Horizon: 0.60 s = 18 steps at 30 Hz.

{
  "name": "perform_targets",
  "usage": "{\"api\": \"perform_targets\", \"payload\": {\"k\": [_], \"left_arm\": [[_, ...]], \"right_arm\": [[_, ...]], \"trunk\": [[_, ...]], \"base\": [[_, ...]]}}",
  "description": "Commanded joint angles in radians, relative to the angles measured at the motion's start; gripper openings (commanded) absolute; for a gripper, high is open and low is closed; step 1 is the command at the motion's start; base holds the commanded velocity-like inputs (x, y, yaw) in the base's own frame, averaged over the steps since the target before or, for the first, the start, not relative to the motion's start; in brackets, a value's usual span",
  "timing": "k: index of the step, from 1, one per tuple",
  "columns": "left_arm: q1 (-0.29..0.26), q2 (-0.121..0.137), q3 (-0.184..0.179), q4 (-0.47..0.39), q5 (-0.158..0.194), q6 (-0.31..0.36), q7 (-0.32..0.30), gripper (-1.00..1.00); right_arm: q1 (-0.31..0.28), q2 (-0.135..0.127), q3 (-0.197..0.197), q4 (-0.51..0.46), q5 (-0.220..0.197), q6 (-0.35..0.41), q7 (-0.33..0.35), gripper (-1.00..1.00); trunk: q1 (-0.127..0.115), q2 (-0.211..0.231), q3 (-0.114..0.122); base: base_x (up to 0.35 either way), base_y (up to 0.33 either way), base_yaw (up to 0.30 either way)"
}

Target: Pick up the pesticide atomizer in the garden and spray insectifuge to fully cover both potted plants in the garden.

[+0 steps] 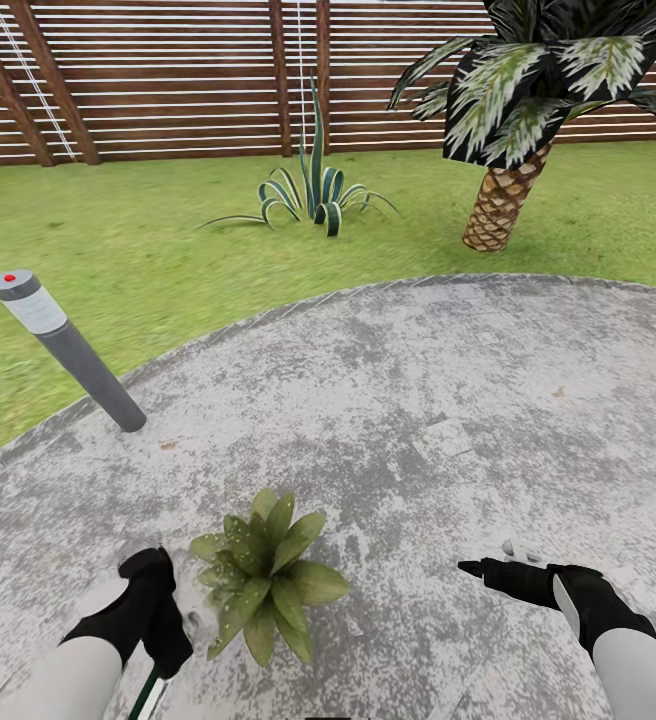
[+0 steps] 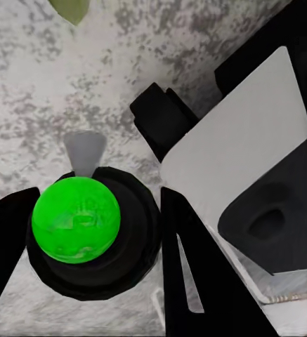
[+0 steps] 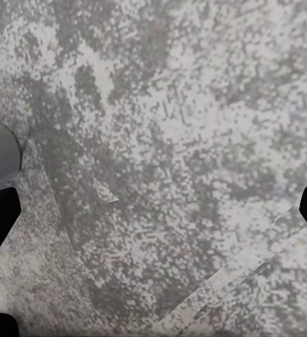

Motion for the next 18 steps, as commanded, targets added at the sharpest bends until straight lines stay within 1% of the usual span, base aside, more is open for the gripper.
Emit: {"api": "perform_targets", "payload": {"k": [1, 6, 9, 11, 14, 16, 18], "left_arm": [[0.0, -0.001, 0.003, 0.016, -0.006, 0.003, -0.007, -1.0], [0.0, 0.0, 0.003, 0.044, -0.004, -0.023, -0.002, -1.0], [0.0, -0.001, 0.005, 0.025, -0.002, -0.025, 0.008, -1.0], [0.0, -0.006, 0.005, -0.006, 0.002, -0.024, 0.024, -1.0], [0.0, -0.023, 0.005, -0.028, 0.006, -0.024, 0.028, -1.0], [0.0, -0.043, 0.004, -0.034, 0.007, -0.024, 0.029, -1.0], [0.0, -0.05, 0.004, -0.035, 0.007, -0.024, 0.029, -1.0]], "right_arm": [[-0.001, 0.001, -0.008, -0.001, 0.009, 0.005, 0.008, 1.0], [-0.001, 0.001, -0.008, -0.001, 0.009, 0.005, 0.007, 1.0], [-0.001, 0.001, -0.008, -0.001, 0.009, 0.005, 0.006, 1.0], [-0.001, 0.001, -0.008, -0.001, 0.009, 0.005, 0.006, 1.0], [-0.001, 0.001, -0.008, -0.001, 0.009, 0.005, 0.006, 1.0], [-0.001, 0.001, -0.008, -0.001, 0.009, 0.005, 0.006, 1.0], [-0.001, 0.001, -0.008, -0.001, 0.009, 0.005, 0.006, 1.0]], "trunk": [[0.0, 0.0, -0.001], [0.0, 0.0, -0.001], [0.0, 0.0, -0.002], [0.0, 0.0, -0.002], [0.0, 0.0, -0.004], [0.0, 0.0, -0.004], [0.0, 0.0, -0.005]], "base": [[0.0, 0.0, 0.0], [0.0, 0.0, 0.004], [0.0, 0.0, 0.144], [0.0, 0.0, 0.217], [0.0, -0.008, 0.23], [0.0, -0.183, 0.234], [0.0, -0.268, 0.234]]}}
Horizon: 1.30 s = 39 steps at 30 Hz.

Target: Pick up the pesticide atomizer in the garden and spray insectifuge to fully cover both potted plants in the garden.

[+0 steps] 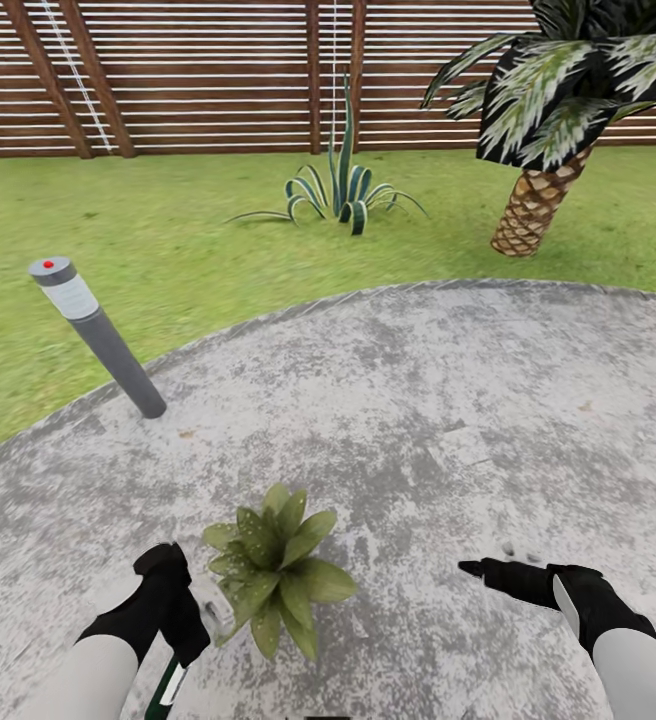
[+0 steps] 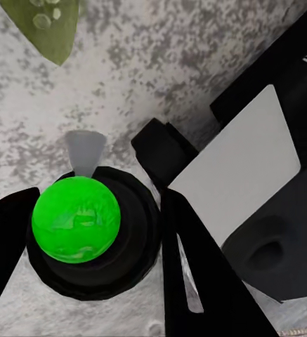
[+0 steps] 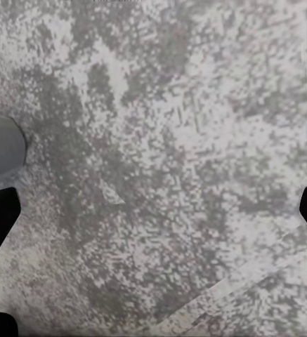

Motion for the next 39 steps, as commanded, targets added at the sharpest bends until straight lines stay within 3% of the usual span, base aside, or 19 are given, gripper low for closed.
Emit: {"api": "perform_targets", "payload": {"k": [1, 9, 17, 26, 31, 39], "left_arm": [[-0.001, -0.004, 0.003, -0.001, -0.006, 0.009, -0.008, -1.0], [-0.001, -0.038, 0.003, -0.056, -0.003, 0.014, -0.01, -1.0], [-0.001, -0.039, 0.005, -0.069, -0.003, 0.016, -0.012, -1.0], [-0.001, -0.039, 0.005, -0.069, -0.003, 0.017, -0.014, -1.0], [-0.001, -0.04, 0.005, -0.069, -0.003, 0.017, -0.014, -1.0], [-0.001, -0.039, 0.008, -0.073, -0.003, 0.017, -0.012, -1.0]], "right_arm": [[-0.001, 0.001, -0.008, -0.001, 0.009, 0.004, 0.008, 1.0], [-0.001, 0.001, -0.008, -0.001, 0.009, 0.004, 0.008, 1.0], [-0.001, 0.001, -0.008, -0.001, 0.009, 0.004, 0.008, 1.0], [-0.001, 0.001, -0.008, -0.001, 0.009, 0.003, 0.008, 1.0], [-0.001, 0.001, -0.008, -0.001, 0.009, 0.003, 0.008, 1.0], [-0.001, 0.001, -0.008, -0.001, 0.009, 0.003, 0.008, 1.0]], "trunk": [[0.0, 0.0, -0.001], [0.0, 0.0, -0.002], [0.0, 0.0, -0.002], [0.0, 0.0, -0.002], [0.0, 0.0, -0.002], [0.0, 0.0, -0.002]], "base": [[0.0, -0.292, 0.234], [0.0, -0.116, 0.052], [0.0, -0.014, 0.11], [0.0, -0.283, 0.249], [-0.031, -0.301, 0.044], [-0.01, -0.022, 0.036]]}}
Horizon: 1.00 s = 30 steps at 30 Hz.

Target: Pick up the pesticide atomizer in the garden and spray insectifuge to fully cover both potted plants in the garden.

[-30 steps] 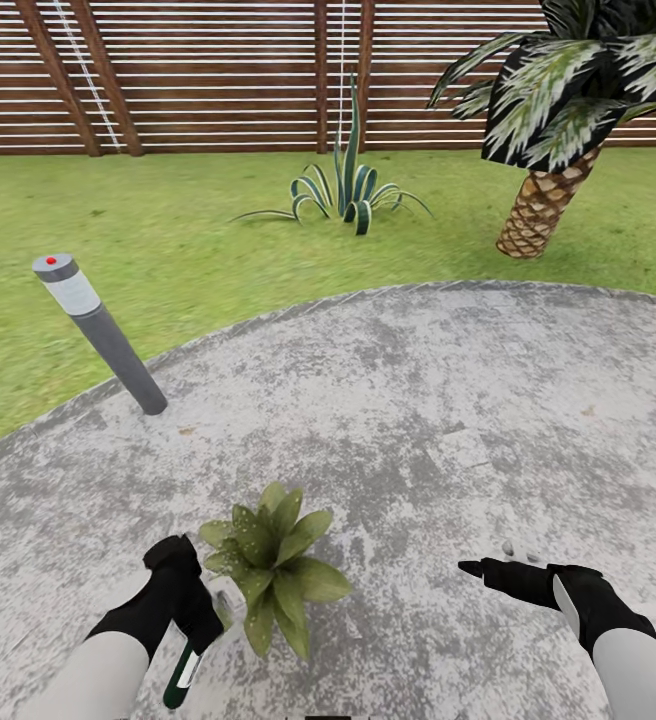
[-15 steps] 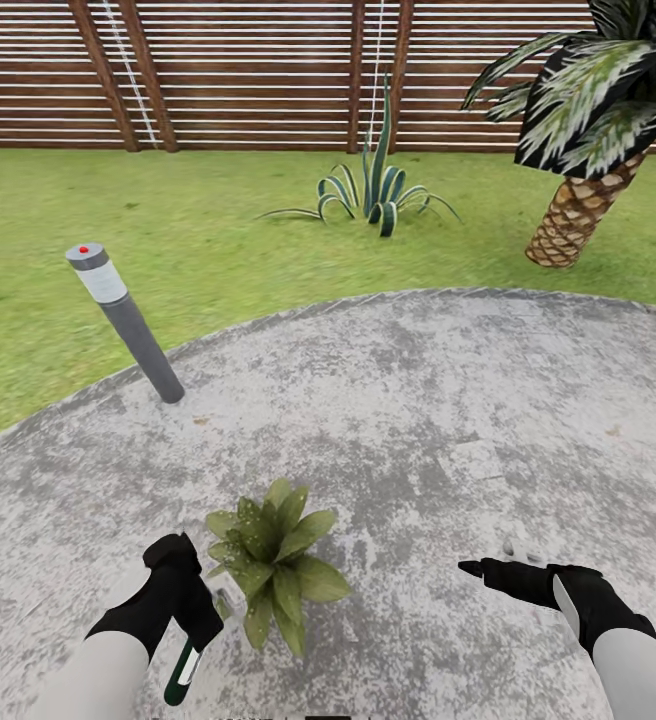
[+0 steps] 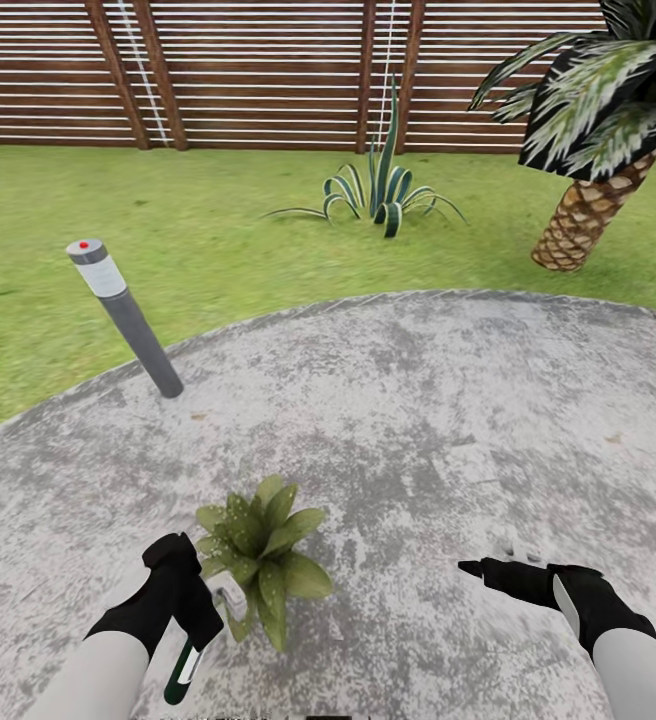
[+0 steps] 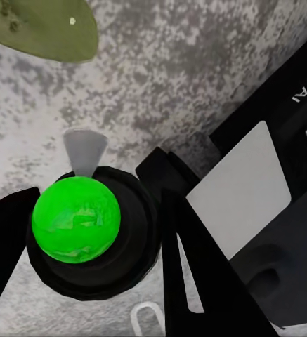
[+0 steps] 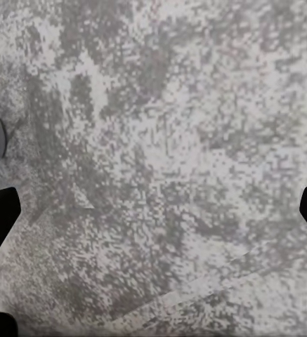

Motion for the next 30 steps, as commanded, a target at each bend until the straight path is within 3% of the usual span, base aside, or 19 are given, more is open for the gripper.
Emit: {"api": "perform_targets", "payload": {"k": [1, 10, 25, 30], "left_arm": [[-0.001, -0.002, 0.005, -0.001, -0.007, 0.009, -0.008, -1.0], [-0.001, -0.002, 0.004, -0.025, -0.008, 0.01, -0.01, -1.0], [-0.001, -0.001, 0.006, -0.087, -0.008, 0.044, -0.01, -1.0], [-0.001, -0.001, 0.006, -0.097, -0.007, 0.046, -0.01, -1.0]], "right_arm": [[-0.001, 0.001, -0.008, -0.002, 0.009, 0.005, 0.008, 1.0], [-0.001, 0.001, -0.008, -0.002, 0.009, 0.005, 0.007, 1.0], [-0.001, 0.001, -0.008, -0.002, 0.009, 0.005, 0.009, 1.0], [-0.001, 0.001, -0.008, -0.002, 0.009, 0.005, 0.008, 1.0]], "trunk": [[0.0, 0.0, -0.001], [0.0, 0.0, -0.005], [0.0, 0.0, -0.009], [0.0, 0.0, -0.013]], "base": [[0.0, -0.001, 0.184], [0.0, 0.0, 0.224], [0.0, 0.0, 0.071], [0.0, -0.188, 0.236]]}}
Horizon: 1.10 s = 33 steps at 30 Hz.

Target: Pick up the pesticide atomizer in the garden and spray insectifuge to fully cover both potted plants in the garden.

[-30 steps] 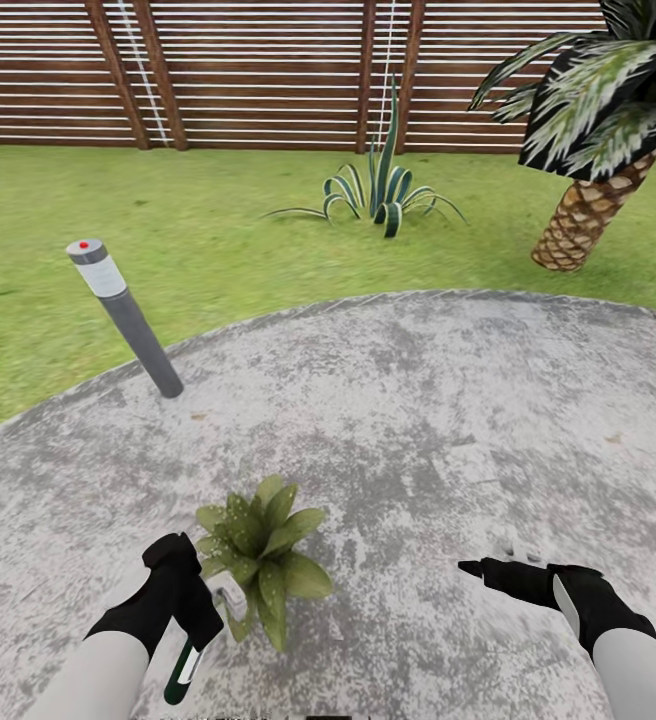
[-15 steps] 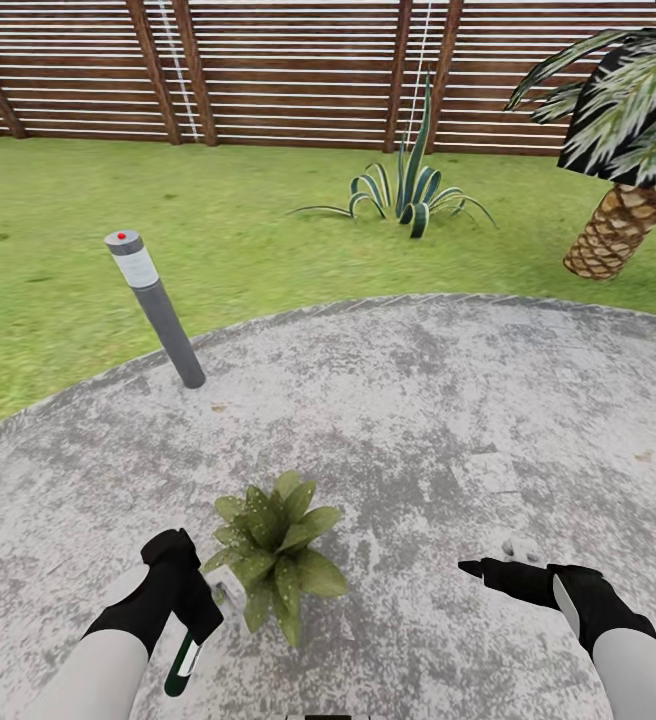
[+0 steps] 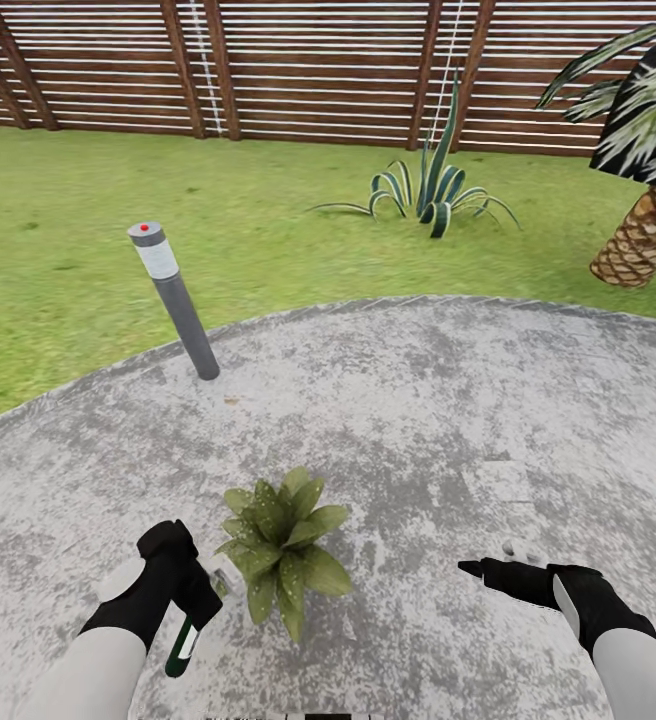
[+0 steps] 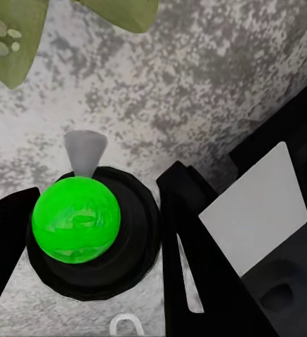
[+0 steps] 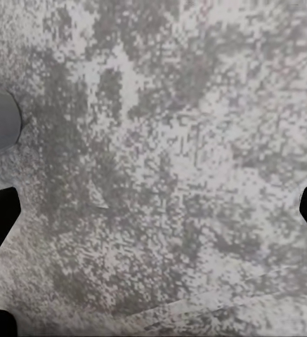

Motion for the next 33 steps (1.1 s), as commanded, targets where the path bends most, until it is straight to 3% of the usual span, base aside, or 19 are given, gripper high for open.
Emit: {"api": "perform_targets", "payload": {"k": [1, 7, 17, 33], "left_arm": [[-0.001, -0.002, 0.004, -0.001, -0.008, 0.009, -0.008, -1.0], [-0.001, -0.003, 0.003, -0.002, -0.008, 0.013, -0.008, -1.0], [-0.002, -0.003, 0.003, -0.002, -0.008, 0.04, -0.008, -1.0], [-0.001, -0.003, 0.003, -0.002, -0.009, 0.042, -0.008, -1.0]], "right_arm": [[-0.001, 0.001, -0.008, -0.001, 0.009, 0.004, 0.008, 1.0], [-0.001, 0.001, -0.008, -0.001, 0.009, 0.004, 0.009, 1.0], [-0.001, 0.001, -0.008, -0.001, 0.01, 0.005, 0.009, 1.0], [-0.001, 0.001, -0.008, -0.001, 0.01, 0.005, 0.009, 1.0]], "trunk": [[0.0, 0.0, -0.002], [0.0, 0.0, -0.004], [0.0, 0.0, -0.005], [0.0, 0.0, -0.018]], "base": [[0.0, -0.308, 0.24], [0.009, -0.32, 0.123], [0.005, -0.016, 0.021], [0.147, -0.223, 0.224]]}}
